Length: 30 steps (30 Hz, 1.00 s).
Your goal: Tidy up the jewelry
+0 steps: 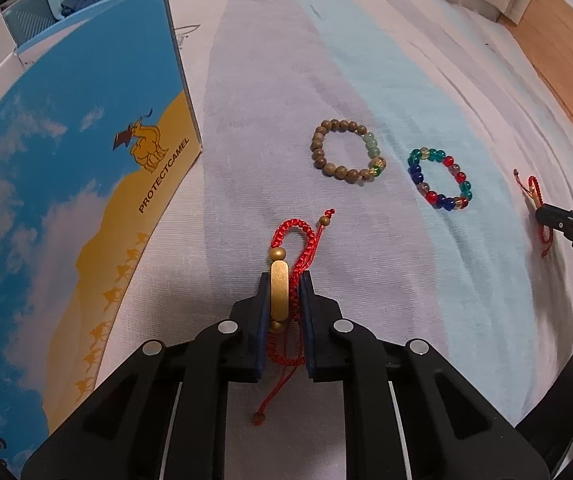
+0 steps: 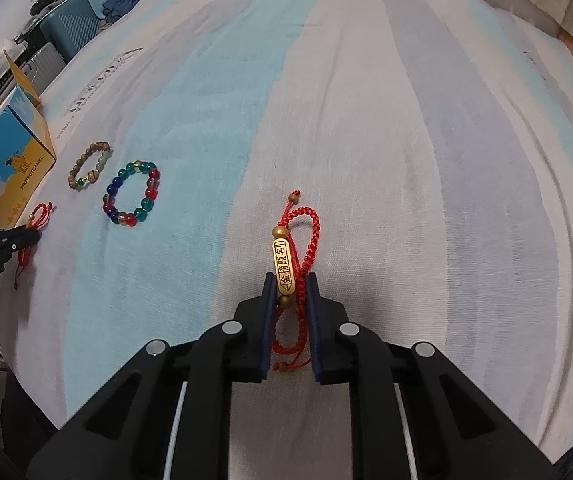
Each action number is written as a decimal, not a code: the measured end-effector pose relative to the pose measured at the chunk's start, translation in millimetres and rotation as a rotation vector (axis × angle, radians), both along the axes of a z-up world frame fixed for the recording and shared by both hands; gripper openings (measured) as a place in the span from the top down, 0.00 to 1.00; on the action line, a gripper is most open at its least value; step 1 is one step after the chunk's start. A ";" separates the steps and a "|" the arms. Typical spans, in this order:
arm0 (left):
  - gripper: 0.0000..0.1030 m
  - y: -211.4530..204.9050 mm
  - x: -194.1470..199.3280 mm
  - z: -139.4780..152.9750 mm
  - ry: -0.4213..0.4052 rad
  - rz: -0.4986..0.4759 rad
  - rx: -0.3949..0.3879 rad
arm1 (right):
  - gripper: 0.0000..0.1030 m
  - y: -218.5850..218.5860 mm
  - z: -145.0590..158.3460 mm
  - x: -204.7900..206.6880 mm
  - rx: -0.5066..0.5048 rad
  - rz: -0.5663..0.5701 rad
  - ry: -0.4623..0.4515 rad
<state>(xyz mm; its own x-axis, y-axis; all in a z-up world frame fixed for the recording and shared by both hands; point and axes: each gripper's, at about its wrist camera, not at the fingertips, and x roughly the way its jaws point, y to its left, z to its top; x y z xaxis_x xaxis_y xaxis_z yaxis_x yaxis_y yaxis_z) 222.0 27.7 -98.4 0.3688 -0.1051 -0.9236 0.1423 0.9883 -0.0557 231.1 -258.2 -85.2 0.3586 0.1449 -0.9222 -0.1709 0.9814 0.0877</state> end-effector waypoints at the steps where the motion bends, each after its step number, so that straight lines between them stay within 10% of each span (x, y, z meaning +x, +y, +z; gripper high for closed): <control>1: 0.88 -1.4 -0.5 2.2 -0.003 -0.002 -0.001 | 0.87 0.3 1.5 -0.3 0.002 -0.001 -0.002; 30: 0.88 1.2 -22.4 69.0 -0.098 -0.002 0.016 | 0.87 9.6 62.9 -17.2 0.013 0.002 -0.099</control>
<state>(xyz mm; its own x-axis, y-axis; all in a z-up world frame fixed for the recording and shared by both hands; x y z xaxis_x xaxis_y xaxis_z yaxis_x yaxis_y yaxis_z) 199.7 28.9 -29.4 0.4572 -0.0916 -0.8846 0.1480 0.9886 -0.0259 214.0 -248.5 -22.2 0.4474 0.1574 -0.8803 -0.1812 0.9799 0.0831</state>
